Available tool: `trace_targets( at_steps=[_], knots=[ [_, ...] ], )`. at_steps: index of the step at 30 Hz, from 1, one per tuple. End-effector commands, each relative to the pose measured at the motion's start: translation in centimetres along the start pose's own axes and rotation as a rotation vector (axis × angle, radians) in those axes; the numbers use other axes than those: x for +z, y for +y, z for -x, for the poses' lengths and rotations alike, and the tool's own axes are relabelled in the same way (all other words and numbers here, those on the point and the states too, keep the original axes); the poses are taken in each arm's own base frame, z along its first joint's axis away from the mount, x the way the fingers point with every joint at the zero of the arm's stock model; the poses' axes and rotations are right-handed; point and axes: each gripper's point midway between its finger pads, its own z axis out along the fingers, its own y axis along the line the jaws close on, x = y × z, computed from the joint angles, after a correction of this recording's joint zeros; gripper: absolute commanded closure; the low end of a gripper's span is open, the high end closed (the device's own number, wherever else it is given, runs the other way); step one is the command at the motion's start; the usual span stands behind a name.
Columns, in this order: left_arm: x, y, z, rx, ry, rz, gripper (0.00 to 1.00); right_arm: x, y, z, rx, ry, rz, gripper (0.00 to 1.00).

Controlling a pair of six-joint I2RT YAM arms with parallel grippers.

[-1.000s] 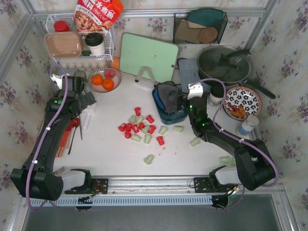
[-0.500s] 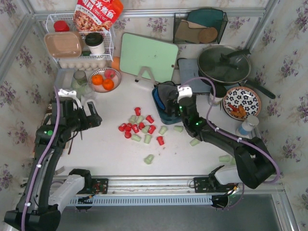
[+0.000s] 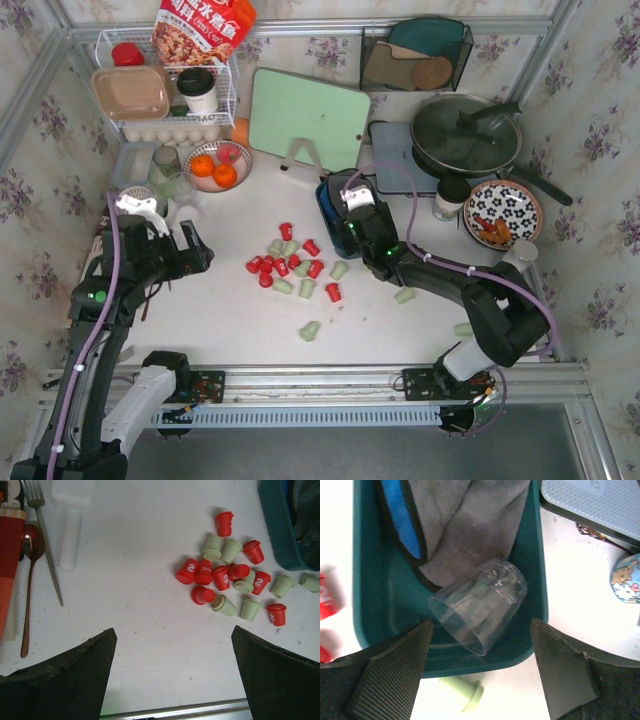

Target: Mix the coffee capsules in the storage basket

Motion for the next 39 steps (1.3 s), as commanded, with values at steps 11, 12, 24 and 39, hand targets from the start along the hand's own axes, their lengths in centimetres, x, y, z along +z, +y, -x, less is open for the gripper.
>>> trace_targets(
  at_steps=[11, 12, 24, 39],
  knots=[
    [-1.4, -1.5, 0.9, -0.011, -0.076, -0.082, 0.0, 2.3, -1.4, -2.1, -0.258, 0.107, -0.1, 0.34],
    [-1.4, -1.6, 0.9, -0.012, -0.077, -0.086, 0.0, 2.5, -1.3, -2.3, -0.26, 0.109, -0.103, 0.36],
    [-2.1, -2.2, 1.0, -0.006, -0.091, -0.117, 0.0, 3.0, -1.8, -2.0, -0.269, 0.101, -0.149, 0.79],
    [-1.9, -2.1, 0.9, -0.001, -0.07, -0.105, 0.0, 0.4, -2.4, 3.2, -0.133, 0.008, -0.147, 1.0]
  ],
)
